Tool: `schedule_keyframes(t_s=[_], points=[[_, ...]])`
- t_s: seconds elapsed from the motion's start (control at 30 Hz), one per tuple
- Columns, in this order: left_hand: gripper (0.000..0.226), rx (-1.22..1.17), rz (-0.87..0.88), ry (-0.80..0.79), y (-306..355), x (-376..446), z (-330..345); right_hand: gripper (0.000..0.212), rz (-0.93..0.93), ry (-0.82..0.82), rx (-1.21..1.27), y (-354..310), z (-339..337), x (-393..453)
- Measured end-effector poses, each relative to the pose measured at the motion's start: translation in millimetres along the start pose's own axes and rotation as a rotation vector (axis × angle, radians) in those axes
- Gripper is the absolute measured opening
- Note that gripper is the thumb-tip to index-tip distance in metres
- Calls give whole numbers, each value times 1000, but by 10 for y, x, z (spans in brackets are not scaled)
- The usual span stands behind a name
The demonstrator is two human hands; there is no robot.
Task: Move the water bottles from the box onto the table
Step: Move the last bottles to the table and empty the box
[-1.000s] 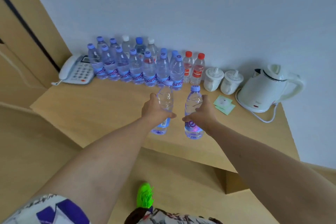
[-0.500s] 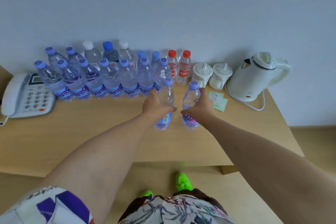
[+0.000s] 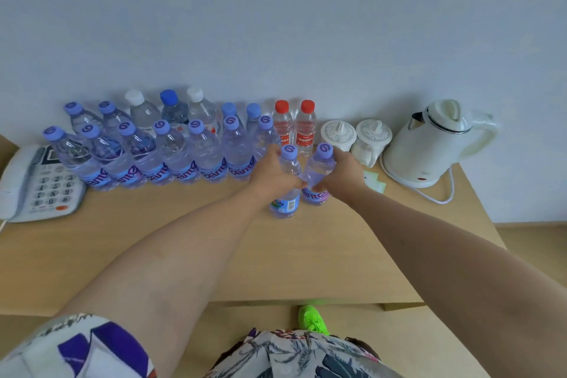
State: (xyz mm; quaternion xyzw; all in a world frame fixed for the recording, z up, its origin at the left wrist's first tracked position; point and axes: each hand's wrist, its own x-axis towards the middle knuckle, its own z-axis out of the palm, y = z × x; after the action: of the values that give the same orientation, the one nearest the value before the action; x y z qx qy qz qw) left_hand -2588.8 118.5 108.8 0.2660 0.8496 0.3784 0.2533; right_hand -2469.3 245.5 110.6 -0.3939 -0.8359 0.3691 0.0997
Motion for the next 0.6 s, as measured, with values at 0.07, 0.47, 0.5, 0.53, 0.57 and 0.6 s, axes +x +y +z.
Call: schedule_keyframes(t_s=[0.07,0.47,0.5,0.53,0.57,0.6], points=[[51,99,53,-96,153,91,-80,64,-1,-13,15,18,-72,61],[43,370,118,-66,441,222,-220,52,-62,35,93,-119,-385,280],[39,339,107,-45,442,226,-215,53,-60,42,94,-119,-385,285],[34,296,97,-27,448,228,-214,53,-59,46,94,-120,-383,292],[30,253,93,-14,465,234,-220,52,-61,48,92,-121,-380,300],[27,218,98,-7,493,241,-236,51,-66,48,86,-124,-379,307]])
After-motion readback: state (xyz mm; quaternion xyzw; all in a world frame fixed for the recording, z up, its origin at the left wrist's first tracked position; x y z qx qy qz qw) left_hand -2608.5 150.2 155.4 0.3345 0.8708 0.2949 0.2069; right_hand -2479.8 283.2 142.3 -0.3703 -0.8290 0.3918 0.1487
